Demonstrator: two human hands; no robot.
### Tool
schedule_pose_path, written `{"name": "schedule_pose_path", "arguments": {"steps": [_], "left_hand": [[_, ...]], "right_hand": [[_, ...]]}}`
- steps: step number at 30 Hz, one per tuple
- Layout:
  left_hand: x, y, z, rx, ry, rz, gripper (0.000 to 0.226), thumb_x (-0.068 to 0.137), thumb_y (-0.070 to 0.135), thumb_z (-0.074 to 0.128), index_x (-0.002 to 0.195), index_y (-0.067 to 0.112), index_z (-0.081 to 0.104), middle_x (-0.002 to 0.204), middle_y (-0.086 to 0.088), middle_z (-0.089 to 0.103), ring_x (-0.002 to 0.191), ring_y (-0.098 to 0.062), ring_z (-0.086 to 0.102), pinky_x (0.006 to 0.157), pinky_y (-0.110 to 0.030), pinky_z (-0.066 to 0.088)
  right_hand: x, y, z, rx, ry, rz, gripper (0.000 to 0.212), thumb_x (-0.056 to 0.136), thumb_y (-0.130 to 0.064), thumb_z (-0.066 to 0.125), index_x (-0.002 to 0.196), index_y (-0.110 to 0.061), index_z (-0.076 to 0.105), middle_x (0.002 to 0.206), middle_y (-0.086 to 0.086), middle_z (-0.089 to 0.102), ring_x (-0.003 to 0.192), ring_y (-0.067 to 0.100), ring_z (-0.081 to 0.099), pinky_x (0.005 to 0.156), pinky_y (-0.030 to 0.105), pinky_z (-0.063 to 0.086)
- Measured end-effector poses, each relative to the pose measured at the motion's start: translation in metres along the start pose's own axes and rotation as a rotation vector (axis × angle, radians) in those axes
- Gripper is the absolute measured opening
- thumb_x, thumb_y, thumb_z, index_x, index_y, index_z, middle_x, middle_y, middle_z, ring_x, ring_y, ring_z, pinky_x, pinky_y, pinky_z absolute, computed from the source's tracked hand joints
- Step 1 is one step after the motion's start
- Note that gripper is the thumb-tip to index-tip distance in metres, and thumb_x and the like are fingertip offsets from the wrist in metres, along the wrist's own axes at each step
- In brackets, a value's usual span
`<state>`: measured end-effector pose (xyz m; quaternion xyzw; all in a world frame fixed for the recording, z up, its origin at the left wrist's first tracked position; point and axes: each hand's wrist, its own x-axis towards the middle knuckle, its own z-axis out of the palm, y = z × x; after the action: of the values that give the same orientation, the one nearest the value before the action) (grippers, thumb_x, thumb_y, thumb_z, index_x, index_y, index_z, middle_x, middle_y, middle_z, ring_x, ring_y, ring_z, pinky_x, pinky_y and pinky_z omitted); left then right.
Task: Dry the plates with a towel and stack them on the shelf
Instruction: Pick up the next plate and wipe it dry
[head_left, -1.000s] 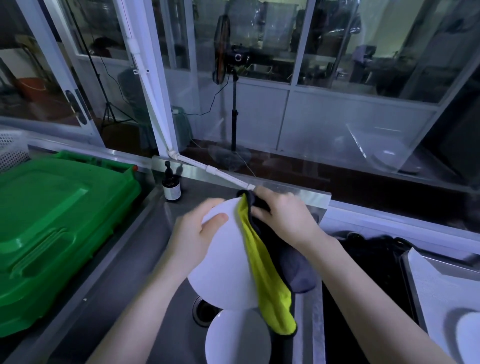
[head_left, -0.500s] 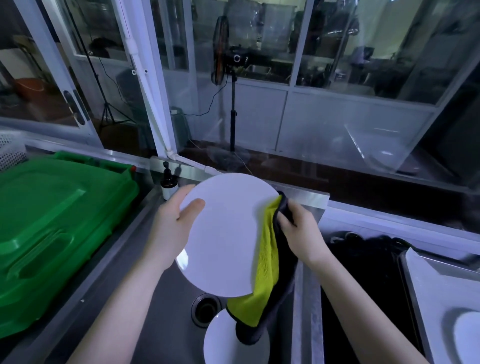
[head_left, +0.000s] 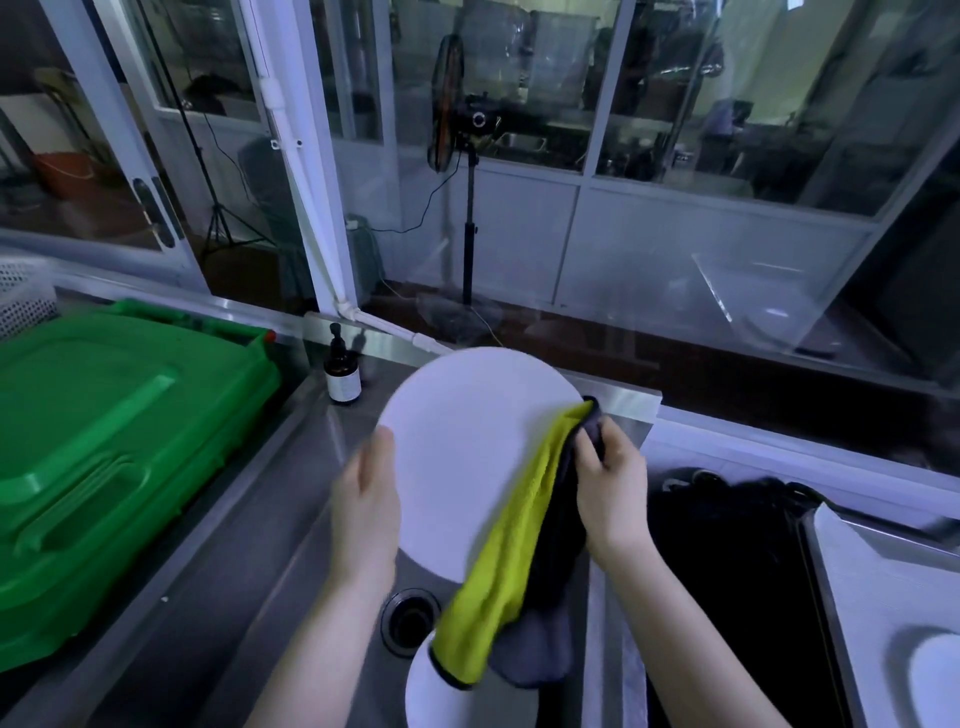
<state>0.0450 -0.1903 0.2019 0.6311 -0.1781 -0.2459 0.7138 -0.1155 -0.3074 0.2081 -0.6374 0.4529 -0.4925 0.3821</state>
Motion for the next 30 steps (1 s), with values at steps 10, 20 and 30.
{"name": "schedule_pose_path", "arguments": {"steps": [10, 20, 30], "left_hand": [[0.020, 0.015, -0.012, 0.226, -0.261, 0.212, 0.015, 0.100, 0.031, 0.056, 0.095, 0.019, 0.064, 0.083, 0.011, 0.070, 0.077, -0.006, 0.060, 0.064, -0.015, 0.046], [0.011, 0.038, -0.017, 0.468, -0.348, 0.430, 0.037, 0.093, 0.030, 0.064, 0.073, 0.008, 0.042, 0.062, 0.005, 0.031, 0.057, -0.010, 0.028, 0.051, -0.024, 0.019], [0.009, 0.038, -0.020, 0.242, -0.256, 0.199, 0.013, 0.101, 0.024, 0.057, 0.093, 0.023, 0.067, 0.084, 0.012, 0.073, 0.075, -0.006, 0.064, 0.067, -0.022, 0.050]], "right_hand": [[0.021, -0.025, -0.011, -0.186, -0.249, -0.155, 0.034, 0.090, -0.005, 0.059, 0.068, -0.025, 0.042, 0.061, -0.011, 0.049, 0.062, 0.006, 0.043, 0.062, 0.021, 0.035], [0.021, -0.056, -0.010, -0.324, -0.442, -0.407, 0.039, 0.087, -0.008, 0.066, 0.064, -0.027, 0.041, 0.058, -0.010, 0.045, 0.063, 0.009, 0.040, 0.063, 0.023, 0.035], [-0.010, -0.021, -0.024, -0.046, -0.267, -0.012, 0.020, 0.093, 0.000, 0.053, 0.073, -0.005, 0.050, 0.067, -0.004, 0.054, 0.067, 0.004, 0.043, 0.065, 0.025, 0.037]]}}
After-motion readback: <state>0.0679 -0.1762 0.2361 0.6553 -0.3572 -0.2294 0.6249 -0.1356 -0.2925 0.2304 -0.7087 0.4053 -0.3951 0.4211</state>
